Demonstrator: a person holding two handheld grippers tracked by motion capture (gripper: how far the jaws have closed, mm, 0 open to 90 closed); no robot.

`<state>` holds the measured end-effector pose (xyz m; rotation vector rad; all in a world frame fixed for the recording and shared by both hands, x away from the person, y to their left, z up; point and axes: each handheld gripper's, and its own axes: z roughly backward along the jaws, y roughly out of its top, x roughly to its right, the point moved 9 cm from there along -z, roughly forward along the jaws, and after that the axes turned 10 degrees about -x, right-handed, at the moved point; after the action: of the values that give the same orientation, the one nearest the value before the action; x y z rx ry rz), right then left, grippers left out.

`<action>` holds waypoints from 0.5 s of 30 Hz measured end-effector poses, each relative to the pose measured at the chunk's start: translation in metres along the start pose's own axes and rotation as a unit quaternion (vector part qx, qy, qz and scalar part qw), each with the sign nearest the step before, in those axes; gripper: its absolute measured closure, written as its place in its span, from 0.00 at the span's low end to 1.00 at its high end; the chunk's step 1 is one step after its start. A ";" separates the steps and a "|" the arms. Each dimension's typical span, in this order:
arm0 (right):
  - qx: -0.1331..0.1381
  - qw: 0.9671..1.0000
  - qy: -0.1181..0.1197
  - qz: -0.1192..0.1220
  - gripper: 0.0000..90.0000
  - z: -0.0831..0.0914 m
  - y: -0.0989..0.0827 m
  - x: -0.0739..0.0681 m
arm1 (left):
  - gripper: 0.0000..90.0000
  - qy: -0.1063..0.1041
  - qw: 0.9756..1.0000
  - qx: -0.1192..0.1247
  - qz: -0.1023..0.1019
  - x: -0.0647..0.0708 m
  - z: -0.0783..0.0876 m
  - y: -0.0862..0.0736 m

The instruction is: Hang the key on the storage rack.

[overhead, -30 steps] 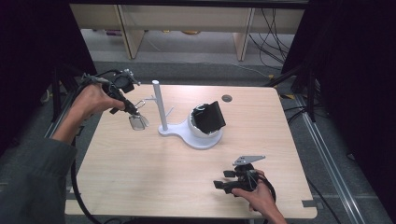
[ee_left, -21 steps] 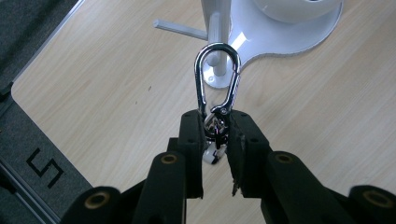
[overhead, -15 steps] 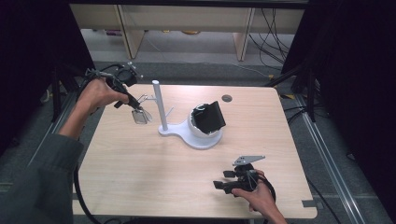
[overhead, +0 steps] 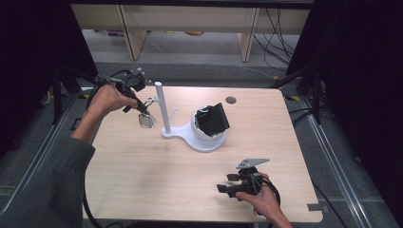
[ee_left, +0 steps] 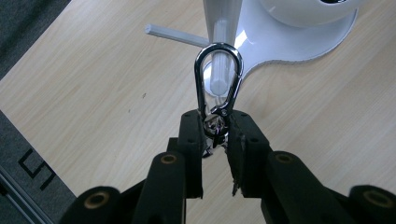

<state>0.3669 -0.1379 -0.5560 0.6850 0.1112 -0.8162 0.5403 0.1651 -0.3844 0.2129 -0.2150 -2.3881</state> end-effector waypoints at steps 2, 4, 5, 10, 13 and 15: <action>0.000 1.000 0.000 0.001 0.38 0.000 0.000 0.000 | 0.84 0.001 1.000 0.003 -0.002 -0.001 -0.002 0.001; -0.003 1.000 -0.001 -0.008 0.38 0.000 -0.001 0.001 | 0.84 -0.004 1.000 0.008 0.003 0.000 -0.007 0.002; -0.001 1.000 -0.001 0.000 0.38 0.000 0.000 0.001 | 0.84 -0.003 1.000 0.008 -0.001 -0.001 -0.008 0.002; -0.006 1.000 0.003 -0.012 0.38 0.000 -0.002 -0.001 | 0.83 -0.004 1.000 0.020 0.000 -0.004 -0.013 0.004; -0.003 1.000 -0.002 -0.001 0.38 -0.001 -0.001 0.001 | 0.83 -0.002 1.000 0.025 0.009 -0.004 -0.013 0.006; -0.003 1.000 0.000 -0.001 0.37 -0.001 -0.001 0.001 | 0.83 -0.002 1.000 0.025 0.008 -0.004 -0.014 0.006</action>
<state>0.3673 -0.1381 -0.5576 0.6797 0.1150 -0.8175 0.5503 0.1618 -0.3959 0.2291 -0.2764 -2.3696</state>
